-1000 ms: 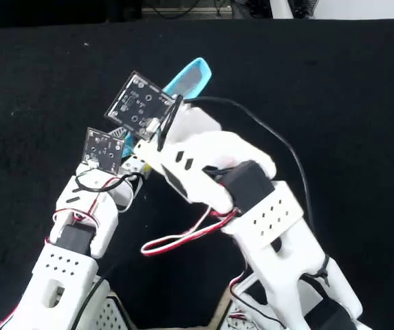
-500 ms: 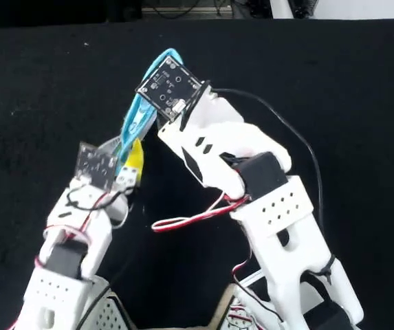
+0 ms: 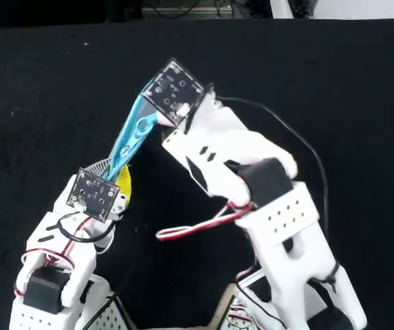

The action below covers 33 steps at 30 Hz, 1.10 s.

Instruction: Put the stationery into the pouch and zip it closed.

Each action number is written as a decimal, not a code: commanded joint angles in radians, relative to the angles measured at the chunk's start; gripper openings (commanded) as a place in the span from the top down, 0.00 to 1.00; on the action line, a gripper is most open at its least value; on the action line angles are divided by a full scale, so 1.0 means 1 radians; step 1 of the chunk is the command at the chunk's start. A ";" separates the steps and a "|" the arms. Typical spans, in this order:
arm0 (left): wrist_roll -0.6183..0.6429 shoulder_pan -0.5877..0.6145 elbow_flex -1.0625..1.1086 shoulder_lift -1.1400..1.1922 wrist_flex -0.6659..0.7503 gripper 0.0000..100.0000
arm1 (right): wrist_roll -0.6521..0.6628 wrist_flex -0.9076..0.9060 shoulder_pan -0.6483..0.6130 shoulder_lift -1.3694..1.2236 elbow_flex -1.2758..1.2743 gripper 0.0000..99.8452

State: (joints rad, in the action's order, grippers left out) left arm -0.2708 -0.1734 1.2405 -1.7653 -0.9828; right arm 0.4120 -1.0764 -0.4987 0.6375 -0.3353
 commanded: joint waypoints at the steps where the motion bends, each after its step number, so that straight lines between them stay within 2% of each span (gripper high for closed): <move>1: 0.008 0.008 -0.099 -0.011 0.021 0.91 | -0.012 0.000 0.014 0.084 -0.033 0.99; 5: 0.091 0.008 -0.117 -0.005 0.072 0.88 | -0.006 -0.002 -0.002 0.148 -0.081 0.99; 10: 0.095 -0.061 -0.113 -0.003 0.081 0.88 | -0.005 -0.002 -0.021 0.209 -0.130 0.99; 15: 0.095 -0.076 -0.088 -0.003 0.086 0.88 | -0.011 -0.002 -0.031 0.242 -0.194 0.99; 19: 0.081 -0.076 -0.064 -0.011 0.078 0.98 | -0.012 -0.002 -0.031 0.280 -0.225 0.99; 21: 0.060 -0.077 -0.050 -0.011 0.072 0.97 | -0.012 -0.008 -0.051 0.306 -0.228 0.98; 26: 0.049 -0.077 -0.054 -0.011 -0.014 0.97 | -0.014 -0.051 -0.186 0.394 -0.229 0.83; 33: -0.005 -0.079 -0.053 -0.012 -0.121 0.97 | -0.014 0.048 -0.215 0.479 -0.363 0.82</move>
State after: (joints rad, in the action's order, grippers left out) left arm -0.2647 -0.2424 1.1945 -1.7837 -1.0687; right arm 0.4089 -1.0917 -0.6981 1.0717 -0.6621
